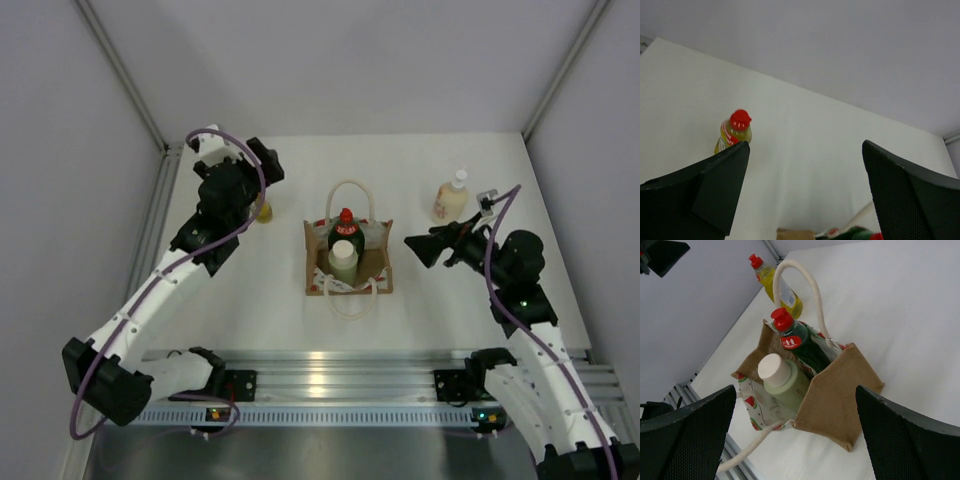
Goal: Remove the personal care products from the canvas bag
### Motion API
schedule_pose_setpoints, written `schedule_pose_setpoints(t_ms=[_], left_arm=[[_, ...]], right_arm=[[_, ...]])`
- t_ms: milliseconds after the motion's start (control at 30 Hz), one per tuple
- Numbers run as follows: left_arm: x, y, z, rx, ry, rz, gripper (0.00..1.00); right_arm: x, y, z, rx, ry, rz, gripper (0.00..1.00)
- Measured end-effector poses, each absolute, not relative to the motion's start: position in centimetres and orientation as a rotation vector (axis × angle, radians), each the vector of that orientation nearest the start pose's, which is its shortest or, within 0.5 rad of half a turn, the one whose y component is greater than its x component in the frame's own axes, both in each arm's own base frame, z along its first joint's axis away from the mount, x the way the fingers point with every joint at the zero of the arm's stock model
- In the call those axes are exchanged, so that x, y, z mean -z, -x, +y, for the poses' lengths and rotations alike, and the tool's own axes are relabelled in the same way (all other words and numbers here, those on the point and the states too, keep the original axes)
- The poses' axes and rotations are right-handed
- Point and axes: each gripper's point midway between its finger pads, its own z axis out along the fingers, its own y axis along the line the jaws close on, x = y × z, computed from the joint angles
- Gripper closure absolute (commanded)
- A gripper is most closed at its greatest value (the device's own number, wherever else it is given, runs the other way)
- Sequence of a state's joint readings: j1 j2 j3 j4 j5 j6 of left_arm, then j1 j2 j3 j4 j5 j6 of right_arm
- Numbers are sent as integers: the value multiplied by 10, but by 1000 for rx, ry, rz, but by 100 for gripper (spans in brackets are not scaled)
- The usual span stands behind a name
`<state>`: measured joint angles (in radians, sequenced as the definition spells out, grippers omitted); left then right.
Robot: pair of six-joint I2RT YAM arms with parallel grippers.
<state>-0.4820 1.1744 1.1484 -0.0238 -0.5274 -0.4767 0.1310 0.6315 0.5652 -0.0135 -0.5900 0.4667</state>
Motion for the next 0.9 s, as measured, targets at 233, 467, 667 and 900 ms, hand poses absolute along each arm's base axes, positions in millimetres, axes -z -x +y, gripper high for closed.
schedule_pose_setpoints(t_ms=[233,467,667,900], left_arm=[[-282,-341,-160,327,231,1860,2],[-256,-291,-152,369,137,2007,2],[-257,-248,-141,437,56,2035,2],[-241,-220,-115,401,65,2037,2]], right_arm=[[-250,-259,192,-968,308,1772,2],[-256,-276,246,-871,468,1746,8],[-239,-305,268,-744,515,1771,13],[-233,-319,293,-650,567,1758,18]])
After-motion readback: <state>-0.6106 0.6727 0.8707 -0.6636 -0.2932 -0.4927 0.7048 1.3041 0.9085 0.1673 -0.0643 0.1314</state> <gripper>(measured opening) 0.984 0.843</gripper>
